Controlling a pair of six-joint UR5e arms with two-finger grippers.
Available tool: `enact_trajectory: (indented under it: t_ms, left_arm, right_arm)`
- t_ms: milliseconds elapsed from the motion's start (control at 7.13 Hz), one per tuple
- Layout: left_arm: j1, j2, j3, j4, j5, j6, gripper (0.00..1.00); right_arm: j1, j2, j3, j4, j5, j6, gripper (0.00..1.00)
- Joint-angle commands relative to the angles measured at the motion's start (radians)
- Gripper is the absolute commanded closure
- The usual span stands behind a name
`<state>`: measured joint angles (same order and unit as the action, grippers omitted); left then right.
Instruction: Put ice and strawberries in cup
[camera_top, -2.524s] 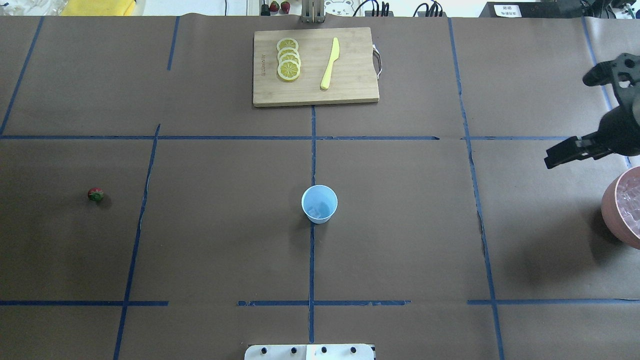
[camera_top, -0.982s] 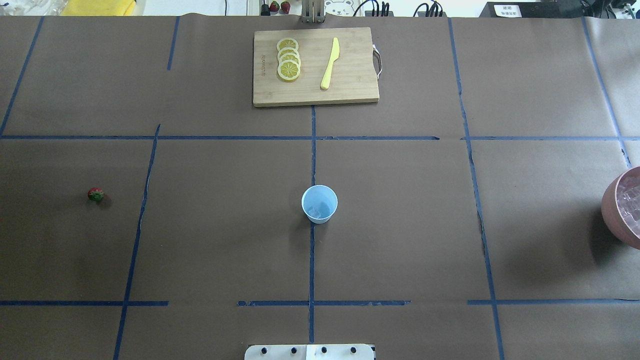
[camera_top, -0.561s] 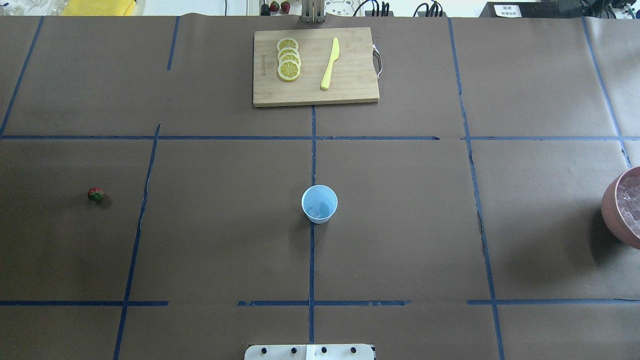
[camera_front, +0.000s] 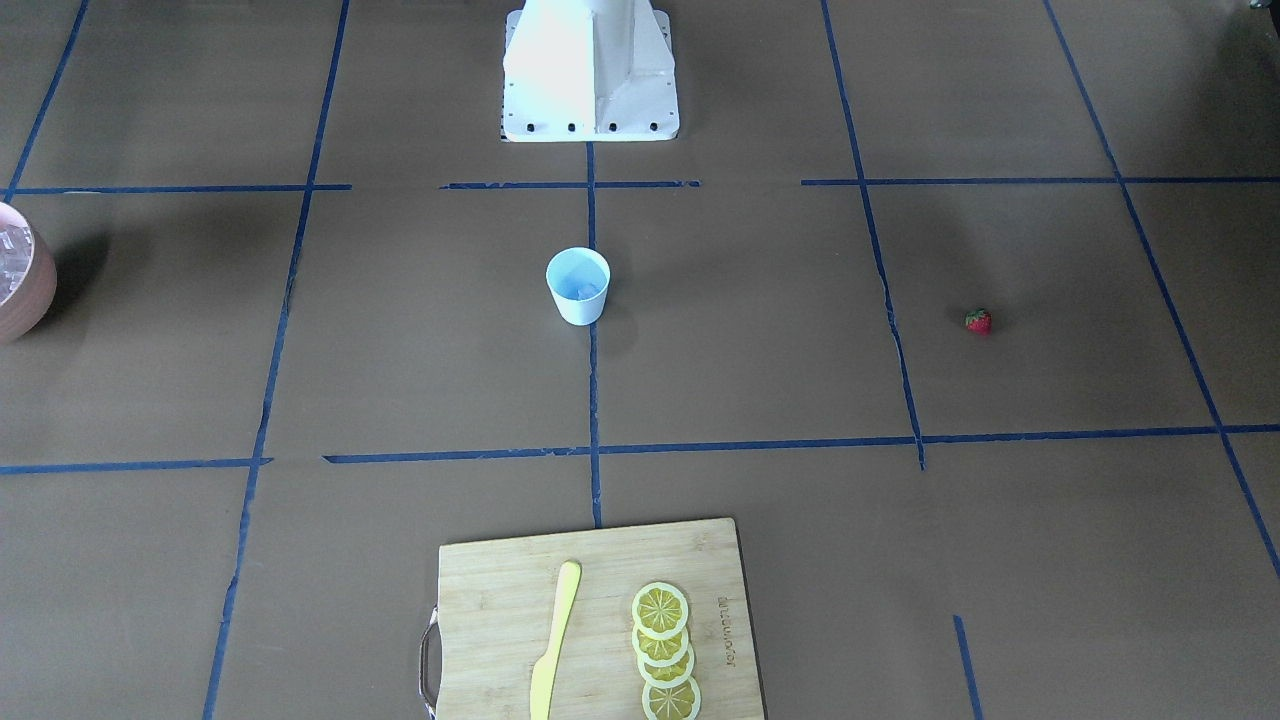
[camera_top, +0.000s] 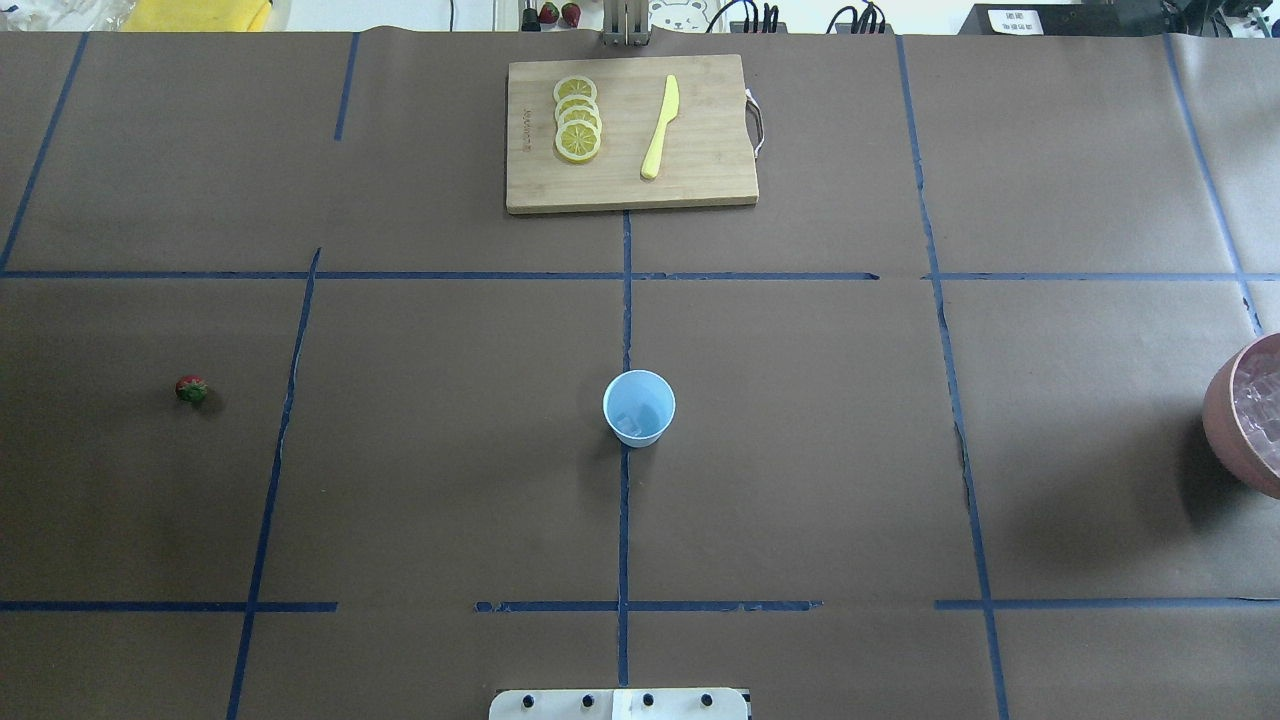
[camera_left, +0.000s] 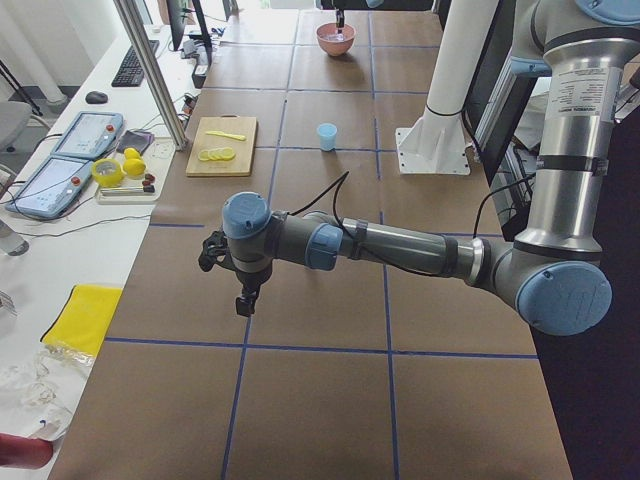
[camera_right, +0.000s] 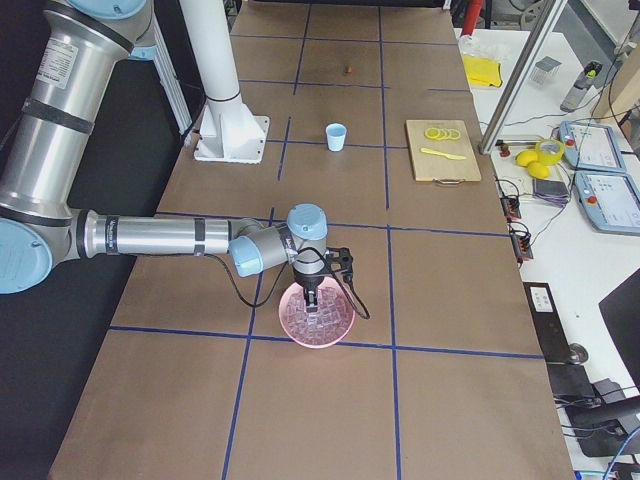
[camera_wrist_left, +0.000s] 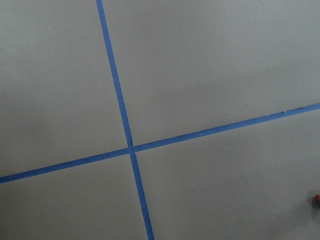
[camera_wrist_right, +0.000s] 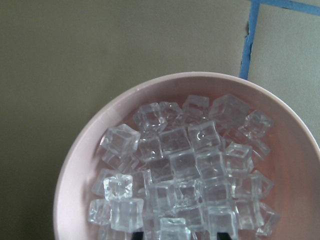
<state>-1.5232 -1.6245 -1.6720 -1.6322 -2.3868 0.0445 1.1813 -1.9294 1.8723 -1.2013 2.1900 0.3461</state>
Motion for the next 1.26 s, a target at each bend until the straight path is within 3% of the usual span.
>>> enact_trajectory:
  t_ms: [0,1122]
  left_arm:
    - [0.0,0.0,0.0,0.0,0.0,0.0,0.0]
    - [0.0,-0.002,0.0,0.002,0.0,0.0,0.0]
  right_arm:
    - [-0.015,0.001,-0.007,0.0,0.001,-0.001,0.42]
    - [-0.049,-0.003,-0.035,0.003,-0.001,-0.01,0.48]
